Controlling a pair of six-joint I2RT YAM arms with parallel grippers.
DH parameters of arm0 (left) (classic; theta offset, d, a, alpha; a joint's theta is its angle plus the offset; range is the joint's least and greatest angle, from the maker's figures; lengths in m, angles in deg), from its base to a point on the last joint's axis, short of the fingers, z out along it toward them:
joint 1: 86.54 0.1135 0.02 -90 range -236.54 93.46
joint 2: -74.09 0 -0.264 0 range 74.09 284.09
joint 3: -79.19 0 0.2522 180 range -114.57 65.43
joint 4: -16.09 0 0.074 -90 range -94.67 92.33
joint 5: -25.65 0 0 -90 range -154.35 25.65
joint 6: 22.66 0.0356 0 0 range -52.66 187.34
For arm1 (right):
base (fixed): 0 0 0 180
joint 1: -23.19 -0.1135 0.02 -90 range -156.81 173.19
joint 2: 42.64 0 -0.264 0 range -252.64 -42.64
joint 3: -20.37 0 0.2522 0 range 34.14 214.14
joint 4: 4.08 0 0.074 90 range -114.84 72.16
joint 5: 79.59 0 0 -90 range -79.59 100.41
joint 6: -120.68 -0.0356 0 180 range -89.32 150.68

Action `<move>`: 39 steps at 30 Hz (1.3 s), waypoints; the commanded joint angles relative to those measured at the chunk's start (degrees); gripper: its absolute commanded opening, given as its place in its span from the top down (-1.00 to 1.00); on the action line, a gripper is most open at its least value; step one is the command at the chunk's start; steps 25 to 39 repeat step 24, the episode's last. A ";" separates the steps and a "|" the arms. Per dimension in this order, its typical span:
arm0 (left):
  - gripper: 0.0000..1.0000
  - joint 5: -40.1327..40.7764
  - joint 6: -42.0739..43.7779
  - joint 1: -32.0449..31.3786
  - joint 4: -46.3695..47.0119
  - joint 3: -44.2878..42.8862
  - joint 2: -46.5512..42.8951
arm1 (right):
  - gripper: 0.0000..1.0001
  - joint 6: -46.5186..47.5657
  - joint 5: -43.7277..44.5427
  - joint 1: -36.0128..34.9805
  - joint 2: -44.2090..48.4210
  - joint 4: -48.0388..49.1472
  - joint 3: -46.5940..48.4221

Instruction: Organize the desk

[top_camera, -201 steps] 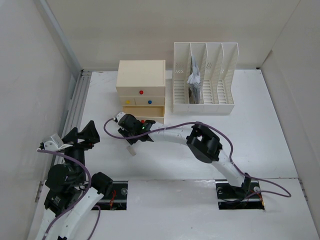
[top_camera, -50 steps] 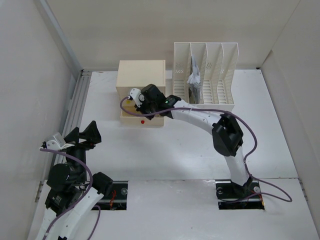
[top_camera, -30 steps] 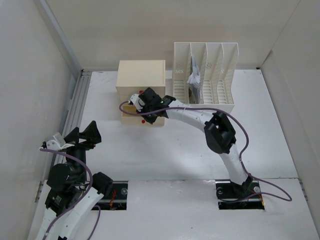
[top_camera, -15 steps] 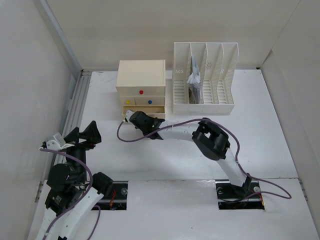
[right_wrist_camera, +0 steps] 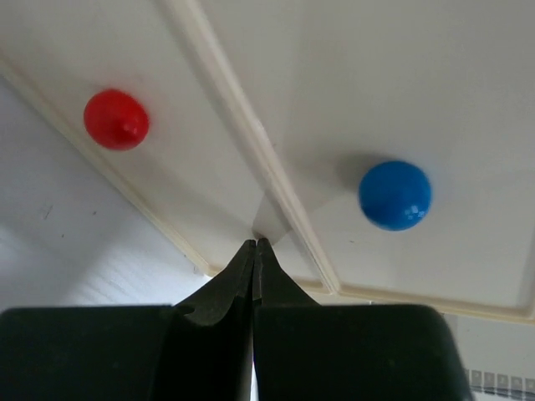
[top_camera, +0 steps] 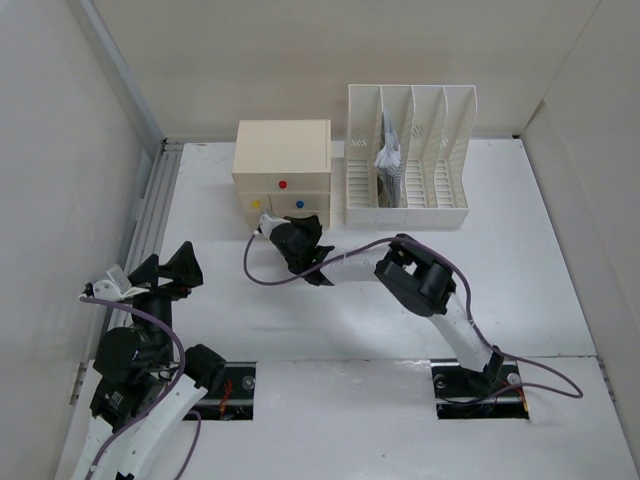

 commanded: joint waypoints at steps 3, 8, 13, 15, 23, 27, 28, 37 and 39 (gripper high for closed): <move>-0.61 -0.47 0.96 0.04 2.68 0.12 -1.59 | 1.00 1.58 -14.25 -0.75 8.52 -4.81 -5.00; -0.61 -0.47 0.96 0.04 2.68 0.12 -1.59 | 0.42 -2.47 -66.29 1.51 22.61 -35.91 3.29; -0.67 -0.47 1.49 0.04 2.68 0.12 -1.59 | -0.99 -11.84 -86.75 6.97 21.99 -50.15 16.86; -0.76 -1.09 1.49 0.04 2.68 0.12 -1.59 | -1.00 -23.52 -76.46 7.51 25.41 -45.50 15.82; -1.00 -8.11 4.65 0.04 4.17 0.65 -2.64 | -1.00 -32.70 -51.66 10.57 37.98 -29.92 6.77; -1.00 -9.25 4.66 0.04 4.70 1.17 -2.64 | -1.00 -33.58 -53.41 11.71 38.77 -29.91 6.76; -1.00 -9.25 4.66 0.04 4.70 1.17 -2.64 | -1.00 -33.58 -53.41 11.71 38.77 -29.91 6.76; -1.00 -9.25 4.66 0.04 4.70 1.17 -2.64 | -1.00 -33.58 -53.41 11.71 38.77 -29.91 6.76; -1.00 -9.25 4.66 0.04 4.70 1.17 -2.64 | -1.00 -33.58 -53.41 11.71 38.77 -29.91 6.76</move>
